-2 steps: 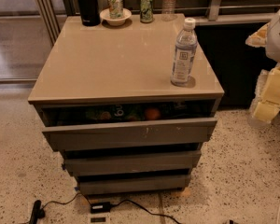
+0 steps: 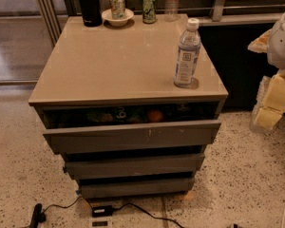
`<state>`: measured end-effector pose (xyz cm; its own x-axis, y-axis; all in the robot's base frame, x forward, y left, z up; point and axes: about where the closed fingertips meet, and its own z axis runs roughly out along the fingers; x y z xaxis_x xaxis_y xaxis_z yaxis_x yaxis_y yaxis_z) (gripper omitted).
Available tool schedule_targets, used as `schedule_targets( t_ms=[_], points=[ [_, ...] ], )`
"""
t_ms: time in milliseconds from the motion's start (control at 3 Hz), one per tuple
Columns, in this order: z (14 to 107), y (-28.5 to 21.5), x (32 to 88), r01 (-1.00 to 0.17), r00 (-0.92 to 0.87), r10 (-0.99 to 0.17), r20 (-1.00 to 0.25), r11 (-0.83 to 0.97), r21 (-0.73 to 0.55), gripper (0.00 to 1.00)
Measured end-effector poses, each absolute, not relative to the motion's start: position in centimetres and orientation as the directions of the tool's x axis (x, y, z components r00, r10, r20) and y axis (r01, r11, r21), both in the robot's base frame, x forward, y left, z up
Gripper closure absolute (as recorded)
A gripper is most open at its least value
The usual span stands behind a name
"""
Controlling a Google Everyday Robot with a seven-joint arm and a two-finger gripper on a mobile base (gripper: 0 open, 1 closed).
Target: Open middle drawer
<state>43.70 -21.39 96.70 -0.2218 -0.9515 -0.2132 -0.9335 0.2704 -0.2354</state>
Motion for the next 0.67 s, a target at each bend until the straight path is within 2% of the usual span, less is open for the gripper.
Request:
schedule_targets(
  t_ms=[667],
  points=[
    [91.3,-20.7,41.9,-0.943,-0.247,-0.944,-0.217,0.286,-0.168,0.00]
  ],
)
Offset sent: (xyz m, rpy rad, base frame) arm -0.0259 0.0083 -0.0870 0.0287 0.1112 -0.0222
